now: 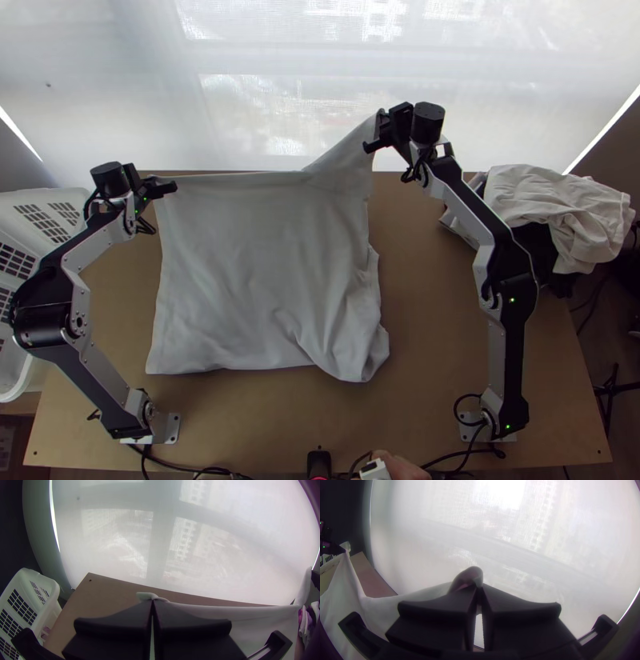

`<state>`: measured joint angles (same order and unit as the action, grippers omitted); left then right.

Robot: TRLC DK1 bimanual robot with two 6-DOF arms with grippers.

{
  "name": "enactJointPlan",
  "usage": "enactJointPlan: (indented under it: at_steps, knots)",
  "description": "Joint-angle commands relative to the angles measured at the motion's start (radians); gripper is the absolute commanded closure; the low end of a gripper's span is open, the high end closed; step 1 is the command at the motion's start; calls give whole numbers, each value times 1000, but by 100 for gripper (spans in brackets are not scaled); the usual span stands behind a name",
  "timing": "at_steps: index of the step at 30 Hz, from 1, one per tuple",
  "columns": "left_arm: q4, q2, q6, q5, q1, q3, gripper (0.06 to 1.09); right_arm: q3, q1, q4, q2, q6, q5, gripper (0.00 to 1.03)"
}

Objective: Fold the t-shirt

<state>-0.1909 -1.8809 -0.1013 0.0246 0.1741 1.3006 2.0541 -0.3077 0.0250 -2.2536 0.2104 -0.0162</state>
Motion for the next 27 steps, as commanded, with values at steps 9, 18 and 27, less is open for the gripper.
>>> enactJointPlan:
  at_steps: [9,18,27]
  knots:
    - [-59,-176,2,-14,-18,85,105,110,-13,-20,-152,-98,30,100]
    - [-56,-161,0,-14,-25,45,105,37,-22,-46,-112,-200,33,100]
    - [-101,-52,-3,-12,-15,-126,105,-387,-47,58,126,-209,30,100]
